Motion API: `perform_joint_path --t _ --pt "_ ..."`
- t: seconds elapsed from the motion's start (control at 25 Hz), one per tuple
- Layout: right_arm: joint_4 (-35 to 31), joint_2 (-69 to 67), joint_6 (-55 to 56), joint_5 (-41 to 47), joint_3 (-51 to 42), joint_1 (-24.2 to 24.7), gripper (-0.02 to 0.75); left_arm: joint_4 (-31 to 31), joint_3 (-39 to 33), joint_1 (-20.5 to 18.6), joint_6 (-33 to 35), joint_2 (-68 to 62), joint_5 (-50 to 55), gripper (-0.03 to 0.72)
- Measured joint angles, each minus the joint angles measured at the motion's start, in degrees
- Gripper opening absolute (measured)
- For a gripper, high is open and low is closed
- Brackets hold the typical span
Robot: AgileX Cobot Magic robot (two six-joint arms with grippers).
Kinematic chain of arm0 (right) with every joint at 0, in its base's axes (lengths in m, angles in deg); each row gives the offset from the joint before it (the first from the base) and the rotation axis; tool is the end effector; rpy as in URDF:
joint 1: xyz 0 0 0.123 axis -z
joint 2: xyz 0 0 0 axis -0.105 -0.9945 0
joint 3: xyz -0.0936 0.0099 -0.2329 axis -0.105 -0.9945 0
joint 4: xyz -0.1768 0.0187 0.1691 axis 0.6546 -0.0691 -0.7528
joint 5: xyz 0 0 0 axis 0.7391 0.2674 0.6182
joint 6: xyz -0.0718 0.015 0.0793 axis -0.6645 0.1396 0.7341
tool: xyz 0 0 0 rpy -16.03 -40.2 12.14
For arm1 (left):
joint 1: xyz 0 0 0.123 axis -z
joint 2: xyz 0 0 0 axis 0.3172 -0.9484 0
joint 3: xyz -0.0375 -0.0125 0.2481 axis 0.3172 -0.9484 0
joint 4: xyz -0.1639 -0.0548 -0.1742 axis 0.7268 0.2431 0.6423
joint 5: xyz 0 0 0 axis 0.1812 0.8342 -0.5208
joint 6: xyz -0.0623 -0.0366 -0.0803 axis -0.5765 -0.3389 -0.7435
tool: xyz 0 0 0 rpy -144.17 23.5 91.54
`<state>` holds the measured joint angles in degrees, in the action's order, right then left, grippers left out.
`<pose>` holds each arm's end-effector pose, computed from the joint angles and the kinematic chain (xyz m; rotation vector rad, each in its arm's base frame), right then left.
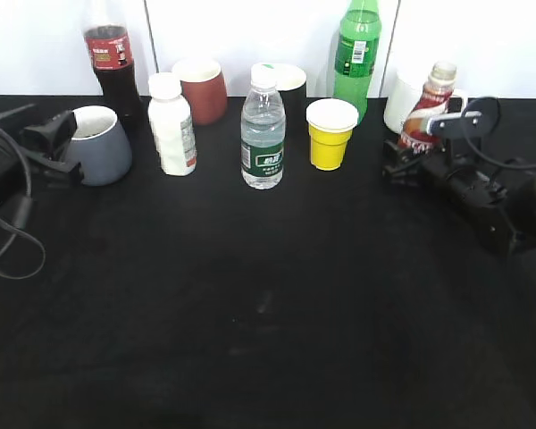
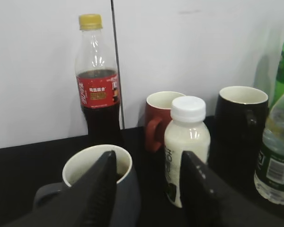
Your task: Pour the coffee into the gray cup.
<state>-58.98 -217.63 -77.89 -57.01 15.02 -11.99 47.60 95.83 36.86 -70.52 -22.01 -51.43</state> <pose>0.4164 0.0615 0.0058 -0.2058 1.7476 0.2282 0.2712 -0.0815 0.1475 0.2416 1.6088 -0.1488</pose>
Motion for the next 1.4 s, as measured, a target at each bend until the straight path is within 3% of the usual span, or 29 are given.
perform_joint_path --t 0.08,0.16,0.32,0.52,0.6,0.68,0.72,0.76,0.84,0.88,0.96,1.04,1.08,1.12,1.32,1.4 --pt "0.0 -0.2 0.0 0.2 0.0 0.0 0.597 -0.5 0.0 0.0 0.0 0.0 0.6 0.337" --pt "0.0 -0.3 0.0 0.2 0.0 0.0 0.626 -0.5 0.0 0.0 -0.1 0.0 0.6 0.337" --pt "-0.2 0.6 -0.6 -0.9 -3.0 0.0 0.630 -0.6 0.0 0.0 -0.2 0.0 0.7 0.337" --pt "-4.5 7.4 -4.7 -5.7 -16.7 0.0 0.630 -2.4 0.0 0.0 -0.2 0.0 1.3 0.337" --pt "-4.5 13.7 -4.7 -5.1 -22.0 0.0 0.628 -2.8 0.0 0.0 -0.2 1.7 6.8 0.337" --pt "-3.9 22.3 -2.1 6.8 -23.5 0.0 0.609 -1.7 5.3 0.0 -0.5 5.0 29.8 0.337" --pt "-0.3 29.1 4.8 19.2 -23.4 0.0 0.592 -1.5 12.8 0.0 -0.6 5.5 50.7 0.337" --pt "2.3 31.4 7.3 24.1 -22.9 0.0 0.589 -1.5 15.4 0.0 -0.6 5.5 57.1 0.337" --pt "11.8 38.4 18.3 44.6 -20.1 -0.9 0.587 -1.9 23.2 0.0 -0.6 5.5 77.1 0.337" --pt "13.3 40.9 21.0 56.4 -18.6 -1.7 0.587 -1.9 25.5 0.0 -0.6 5.5 84.8 0.337" --pt "11.6 45.2 20.6 76.3 -16.6 -3.8 0.586 -1.4 27.5 0.0 -0.6 5.5 98.3 0.337" --pt "-0.5 47.6 9.1 95.0 -13.1 -6.6 0.574 1.1 27.5 0.0 -0.6 5.6 108.8 0.337" --pt "-2.8 47.9 5.9 98.1 -12.4 -7.0 0.572 2.8 27.5 0.0 -0.6 6.3 112.8 0.337" --pt "-9.3 49.9 0.2 105.2 -10.4 -7.7 0.568 4.7 27.5 0.0 -0.6 8.5 118.2 0.337" --pt "-12.6 67.0 -3.9 116.2 -9.2 -8.0 0.565 5.8 27.6 0.0 -0.6 23.7 126.7 0.344" --pt "-12.9 73.8 -3.9 118.7 -9.2 -8.0 0.565 5.1 27.6 0.0 -0.7 33.3 130.1 0.445"
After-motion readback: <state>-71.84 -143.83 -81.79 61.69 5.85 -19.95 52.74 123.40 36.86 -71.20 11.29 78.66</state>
